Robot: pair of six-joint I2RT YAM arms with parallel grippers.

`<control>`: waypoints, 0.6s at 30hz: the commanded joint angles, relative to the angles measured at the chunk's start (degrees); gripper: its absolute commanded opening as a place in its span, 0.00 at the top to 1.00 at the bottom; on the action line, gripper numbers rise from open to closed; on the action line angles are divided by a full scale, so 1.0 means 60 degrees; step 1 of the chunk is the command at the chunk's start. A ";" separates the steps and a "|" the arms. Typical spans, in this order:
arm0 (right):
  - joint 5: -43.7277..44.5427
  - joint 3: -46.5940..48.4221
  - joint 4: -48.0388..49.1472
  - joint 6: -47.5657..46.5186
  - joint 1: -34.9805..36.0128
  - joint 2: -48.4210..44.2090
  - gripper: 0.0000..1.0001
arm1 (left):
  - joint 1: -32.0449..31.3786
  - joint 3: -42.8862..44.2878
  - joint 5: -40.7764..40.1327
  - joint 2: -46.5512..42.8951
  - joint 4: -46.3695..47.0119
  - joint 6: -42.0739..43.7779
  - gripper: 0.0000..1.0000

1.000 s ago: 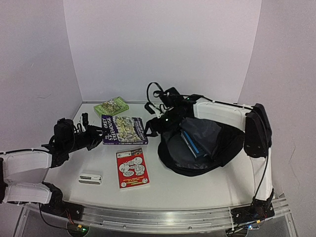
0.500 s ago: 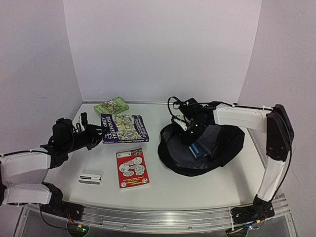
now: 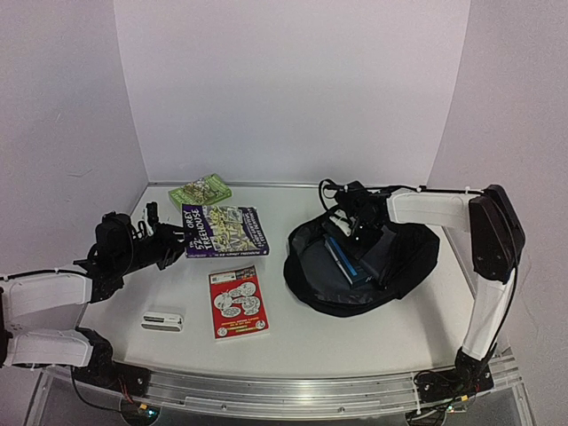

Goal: Pack the student bag
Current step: Place the book in the student bag.

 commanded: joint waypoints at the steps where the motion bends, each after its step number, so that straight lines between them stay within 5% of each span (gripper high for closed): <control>1: -0.0016 -0.0164 0.0041 -0.0039 0.0015 0.0347 0.51 | -0.0052 0.0507 0.0012 -0.0082 0.1303 -0.0130 1.00; 5: 0.0456 -0.0245 0.0111 -0.0226 0.0026 0.0589 0.60 | -0.0064 0.0571 0.0044 0.0018 0.1303 -0.0106 1.00; 10: 0.0336 -0.0058 0.0101 -0.0009 0.0014 0.0182 0.98 | -0.0062 0.0632 0.0156 0.0278 0.1513 -0.0109 1.00; 18: -0.1140 0.0553 0.0091 0.0817 -0.0156 -0.1151 1.00 | -0.0148 0.0927 0.0736 0.1201 0.2436 -0.0240 1.00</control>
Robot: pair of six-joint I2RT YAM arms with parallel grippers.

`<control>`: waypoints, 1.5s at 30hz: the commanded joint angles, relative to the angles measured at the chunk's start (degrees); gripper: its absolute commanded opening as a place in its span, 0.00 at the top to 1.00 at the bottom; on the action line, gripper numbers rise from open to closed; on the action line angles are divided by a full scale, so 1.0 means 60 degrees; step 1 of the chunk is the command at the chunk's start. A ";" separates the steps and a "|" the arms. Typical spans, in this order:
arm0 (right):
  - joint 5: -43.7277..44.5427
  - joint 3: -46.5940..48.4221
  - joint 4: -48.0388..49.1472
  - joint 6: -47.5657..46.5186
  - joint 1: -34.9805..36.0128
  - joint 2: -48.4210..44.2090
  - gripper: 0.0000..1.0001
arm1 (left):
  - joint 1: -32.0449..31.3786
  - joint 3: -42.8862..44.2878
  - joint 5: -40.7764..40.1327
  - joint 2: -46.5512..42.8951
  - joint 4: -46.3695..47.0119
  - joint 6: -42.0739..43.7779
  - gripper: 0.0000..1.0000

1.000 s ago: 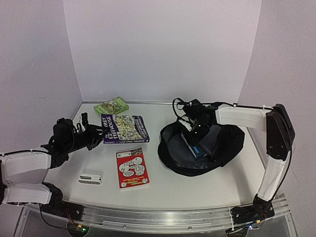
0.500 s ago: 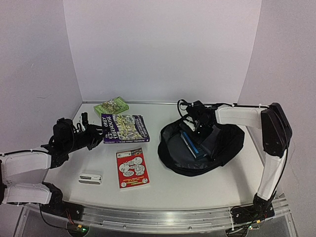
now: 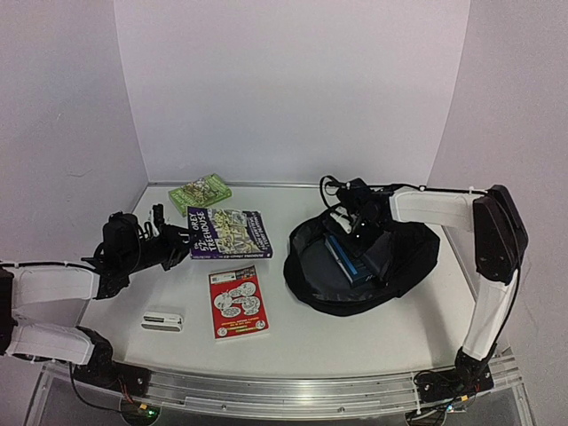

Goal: Pack the student bag
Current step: Place the book in the student bag.

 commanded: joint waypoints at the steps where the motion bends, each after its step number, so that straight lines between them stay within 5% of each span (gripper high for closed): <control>1: -0.0969 0.0614 -0.0020 0.0695 -0.0136 -0.1089 1.00 | -0.0136 0.0905 0.0626 0.0393 0.1893 -0.0076 1.00; 11: -0.1681 0.1379 -0.0005 0.1300 -0.0163 -0.1389 1.00 | -0.0706 0.1648 0.0871 0.1918 0.2812 -0.0294 1.00; 22: -0.2375 0.1658 -0.0001 0.1778 -0.0162 -0.1011 1.00 | -0.1968 0.3323 0.0714 0.5397 0.4995 -0.0900 1.00; 34: -0.2823 0.1710 0.0011 0.1826 -0.0170 -0.1178 1.00 | -0.3196 0.6548 0.0271 0.8828 0.4461 -0.1248 1.00; 45: -0.3211 0.1971 0.0010 0.2321 -0.0172 -0.0986 1.00 | -0.4210 0.7242 -0.2196 0.9764 0.4710 -0.2014 0.97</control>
